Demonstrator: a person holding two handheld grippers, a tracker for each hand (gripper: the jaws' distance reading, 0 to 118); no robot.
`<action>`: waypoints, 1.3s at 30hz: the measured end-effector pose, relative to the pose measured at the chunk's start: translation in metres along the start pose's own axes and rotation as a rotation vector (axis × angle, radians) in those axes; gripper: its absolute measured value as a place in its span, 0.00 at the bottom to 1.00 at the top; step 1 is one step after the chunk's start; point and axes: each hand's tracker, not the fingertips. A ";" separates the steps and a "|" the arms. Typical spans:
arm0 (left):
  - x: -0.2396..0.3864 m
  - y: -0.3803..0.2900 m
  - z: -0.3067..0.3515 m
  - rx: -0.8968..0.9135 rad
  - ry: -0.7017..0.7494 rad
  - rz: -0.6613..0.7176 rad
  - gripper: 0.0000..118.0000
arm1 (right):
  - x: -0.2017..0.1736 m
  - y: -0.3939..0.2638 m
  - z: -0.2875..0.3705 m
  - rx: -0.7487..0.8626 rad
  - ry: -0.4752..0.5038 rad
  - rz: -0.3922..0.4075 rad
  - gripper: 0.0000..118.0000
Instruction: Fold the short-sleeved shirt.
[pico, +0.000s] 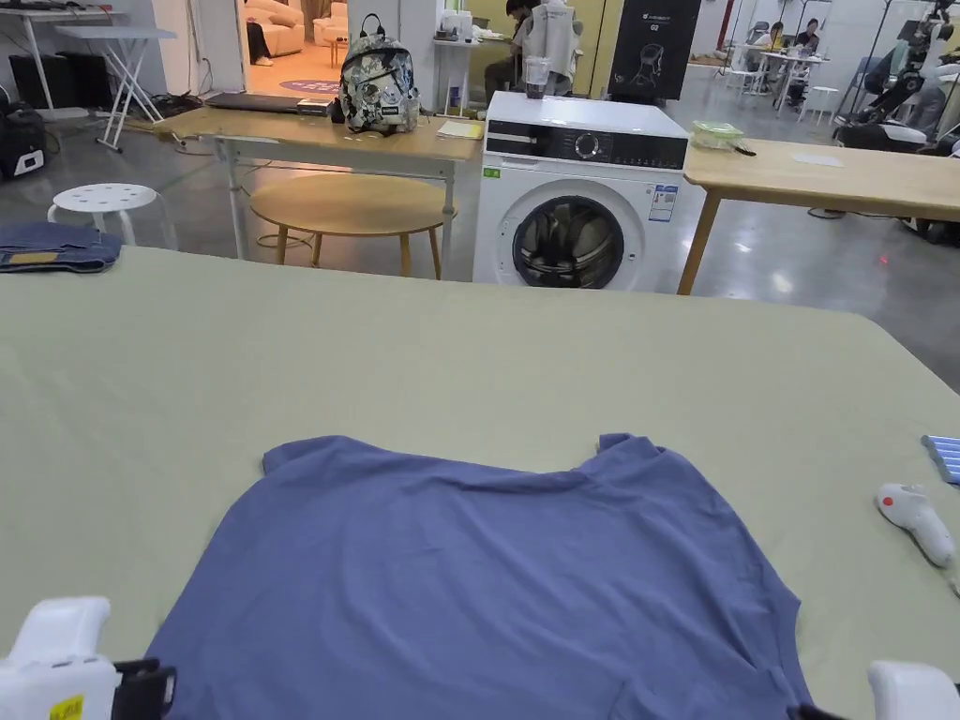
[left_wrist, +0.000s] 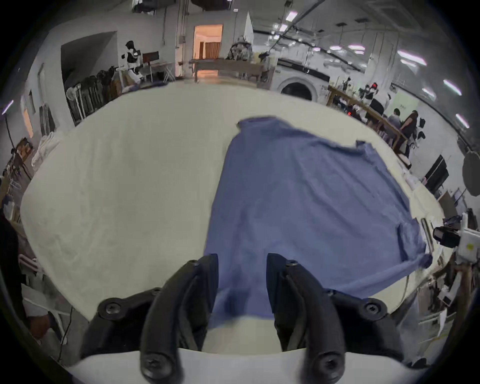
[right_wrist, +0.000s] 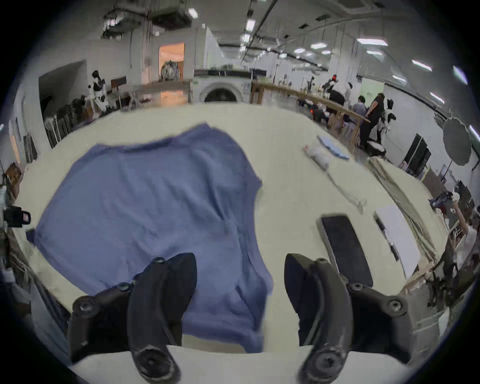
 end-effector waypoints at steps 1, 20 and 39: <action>0.006 0.006 0.001 0.031 -0.017 -0.009 0.30 | -0.011 0.010 0.005 0.041 0.013 -0.004 0.61; 0.120 0.043 0.031 0.582 0.016 -0.160 0.00 | -0.123 0.060 0.037 0.512 0.113 -0.068 0.00; 0.008 0.020 0.004 -0.066 -0.011 0.006 0.08 | -0.115 0.034 0.012 0.355 0.097 -0.024 0.00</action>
